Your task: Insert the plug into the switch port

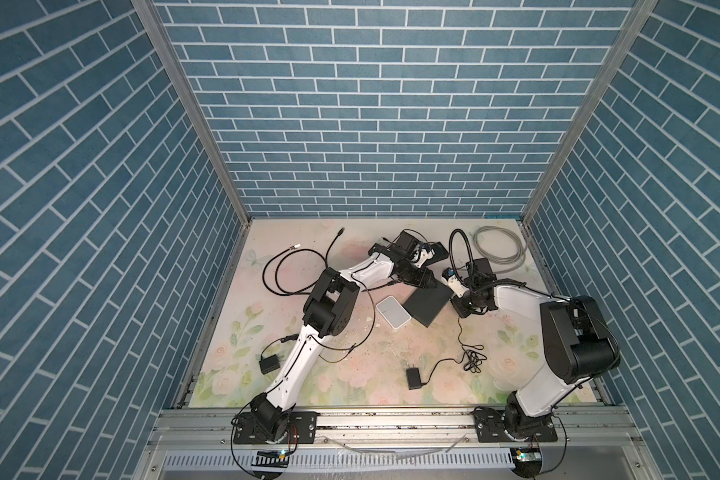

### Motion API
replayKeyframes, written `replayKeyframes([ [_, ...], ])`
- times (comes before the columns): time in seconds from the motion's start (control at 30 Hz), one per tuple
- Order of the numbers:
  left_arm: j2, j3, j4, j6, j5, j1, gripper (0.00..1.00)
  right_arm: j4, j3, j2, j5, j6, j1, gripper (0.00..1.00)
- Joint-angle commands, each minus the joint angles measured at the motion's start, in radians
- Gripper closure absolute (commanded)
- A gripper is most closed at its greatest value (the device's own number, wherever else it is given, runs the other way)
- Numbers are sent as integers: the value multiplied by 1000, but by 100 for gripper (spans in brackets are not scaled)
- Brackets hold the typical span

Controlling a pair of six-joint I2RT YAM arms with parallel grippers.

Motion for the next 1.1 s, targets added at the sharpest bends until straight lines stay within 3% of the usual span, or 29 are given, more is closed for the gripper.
replayKeyframes([
  [0.0,26,30,-130,44,20,-50,41,84,-19,-23,-65,-56,25,100],
  [0.23,7,56,-147,53,-44,-8,39,-62,-37,-116,-109,-137,-14,100],
  [0.63,73,141,-167,46,-63,-40,33,7,-37,-52,-91,-128,-23,100],
  [0.8,85,148,-187,25,-187,-48,32,1,-46,-44,-78,-119,-23,100],
  [1.07,94,139,-289,53,-495,-107,37,-57,-29,-52,-92,-106,-30,100],
])
